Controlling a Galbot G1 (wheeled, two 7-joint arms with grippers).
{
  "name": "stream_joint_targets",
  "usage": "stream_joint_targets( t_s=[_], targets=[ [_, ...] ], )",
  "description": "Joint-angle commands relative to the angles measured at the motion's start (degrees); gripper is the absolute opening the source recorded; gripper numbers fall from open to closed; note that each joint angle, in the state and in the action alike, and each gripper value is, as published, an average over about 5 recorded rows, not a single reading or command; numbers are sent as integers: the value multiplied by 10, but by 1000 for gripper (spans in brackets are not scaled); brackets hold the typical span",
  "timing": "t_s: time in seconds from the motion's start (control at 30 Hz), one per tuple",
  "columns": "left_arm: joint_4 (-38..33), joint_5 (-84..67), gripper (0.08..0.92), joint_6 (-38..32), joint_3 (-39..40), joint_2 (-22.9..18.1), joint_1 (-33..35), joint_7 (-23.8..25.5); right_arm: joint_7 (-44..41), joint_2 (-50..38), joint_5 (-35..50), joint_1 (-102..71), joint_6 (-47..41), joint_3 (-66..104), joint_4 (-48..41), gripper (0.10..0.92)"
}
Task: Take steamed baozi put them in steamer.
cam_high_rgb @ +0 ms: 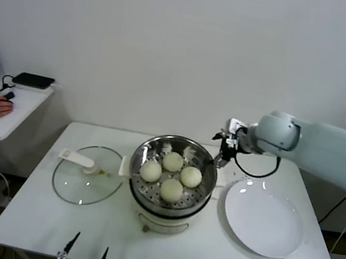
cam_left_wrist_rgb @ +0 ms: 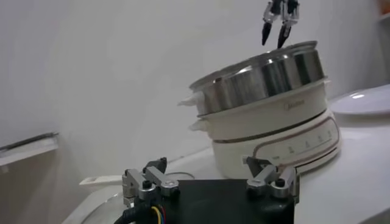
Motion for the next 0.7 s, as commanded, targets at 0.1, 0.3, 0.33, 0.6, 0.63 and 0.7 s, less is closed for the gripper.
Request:
stream_joint_targets(
  t_s=[0.1,0.3,0.33,0.6,0.63,0.7],
  targets=[
    [-10,-13,823,19,0,-5,-4,2,312,-256,-18,-542,97,520,176,823],
    [-6,-13,823,15,0,-13,-3,2,350,-212,-67,-1013,211,959,216,823],
    [-5,-12,823,14,1,-14,-3,2,347,-191,-82,-1069,224,1011,217,823],
    [-2,-12,823,9,-1,-20,-1,-1,290,4,-167,-1318,334,1202,201,823],
    [-2,-12,823,9,-2,-20,-1,-1,284,28,-181,-1332,351,1207,193,823],
    [-1,-13,823,8,-2,-20,0,-1,277,67,-205,-1349,382,1211,180,823]
  ],
)
